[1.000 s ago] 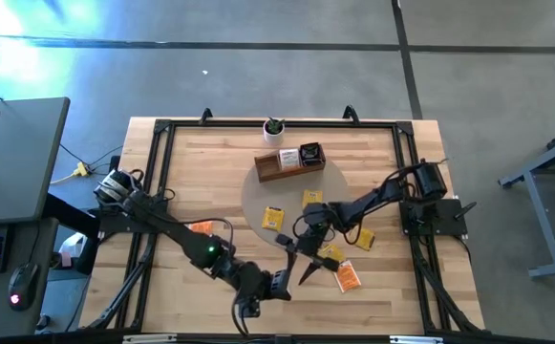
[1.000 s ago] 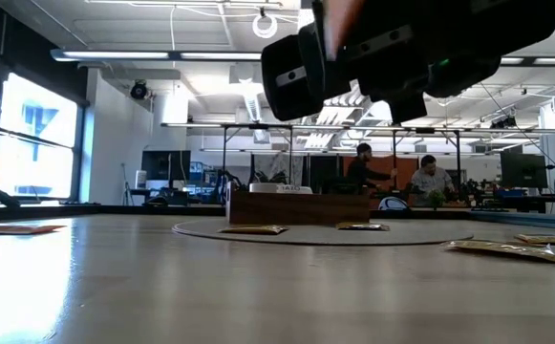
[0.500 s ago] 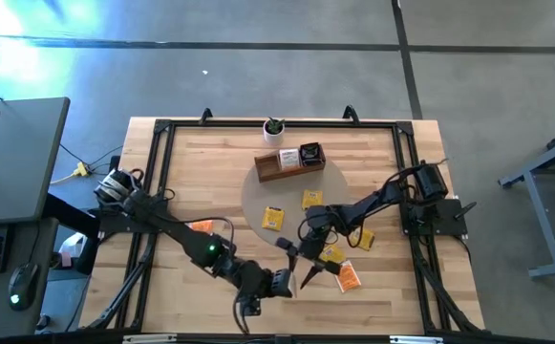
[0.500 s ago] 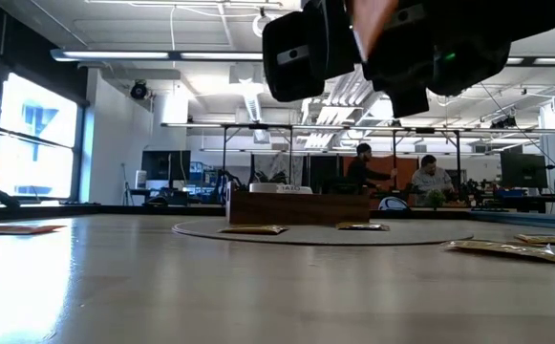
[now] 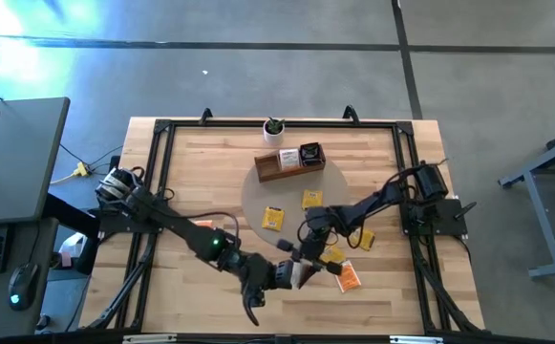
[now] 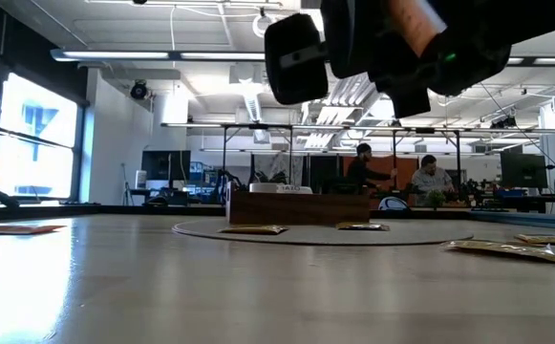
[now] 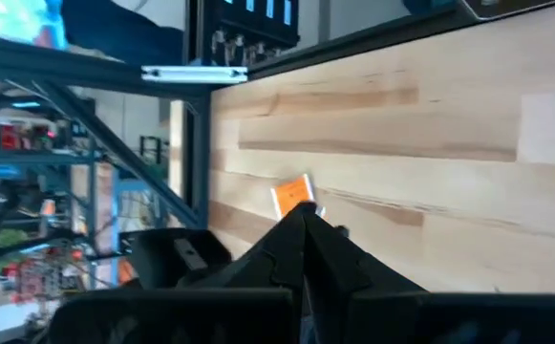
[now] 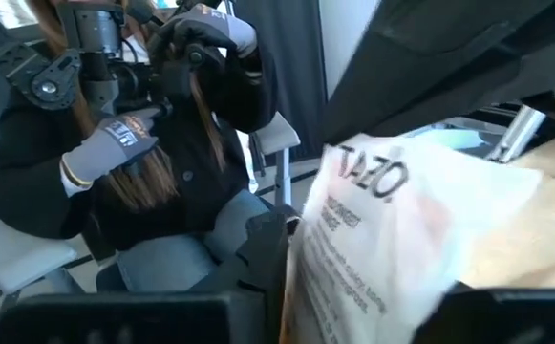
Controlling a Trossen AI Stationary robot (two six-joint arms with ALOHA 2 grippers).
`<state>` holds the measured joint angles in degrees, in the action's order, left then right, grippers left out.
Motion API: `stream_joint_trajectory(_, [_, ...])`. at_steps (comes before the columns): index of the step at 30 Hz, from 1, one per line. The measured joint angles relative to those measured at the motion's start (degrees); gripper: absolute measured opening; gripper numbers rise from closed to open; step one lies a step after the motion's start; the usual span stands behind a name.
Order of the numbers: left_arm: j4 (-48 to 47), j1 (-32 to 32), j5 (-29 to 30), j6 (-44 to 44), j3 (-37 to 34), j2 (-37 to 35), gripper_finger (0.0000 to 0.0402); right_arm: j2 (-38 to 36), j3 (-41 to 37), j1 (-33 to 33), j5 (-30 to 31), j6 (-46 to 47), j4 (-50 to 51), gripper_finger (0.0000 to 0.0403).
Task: Pick & Place Tea
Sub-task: Put the bottom orange tea bag into the middle section of the wooden organizer
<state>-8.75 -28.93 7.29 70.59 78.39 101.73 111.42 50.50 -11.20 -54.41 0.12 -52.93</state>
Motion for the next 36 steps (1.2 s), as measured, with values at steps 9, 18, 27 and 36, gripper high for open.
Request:
stream_joint_trajectory(9, [-0.31, 0.04, -0.30, -2.67, 0.00, 0.00, 0.0000, -0.02, 0.00, 0.44, 0.93, -0.11, 0.37, 0.0029])
stream_joint_trajectory(18, [5.29, 0.04, 4.22, -22.32, 0.02, 0.00, 0.0000, -0.09, 0.02, 1.34, 0.96, -0.15, 1.36, 0.0014])
stream_joint_trajectory(27, [5.62, 0.00, 14.71, -33.14, 0.02, 0.00, 0.0020, -0.09, 0.02, 3.62, 3.39, 1.39, 2.97, 0.0008])
stream_joint_trajectory(36, [4.75, -3.55, 59.98, -40.46, 0.09, -3.11, 0.0021, -1.69, 0.02, 15.57, 6.20, 7.08, 3.34, 0.0003])
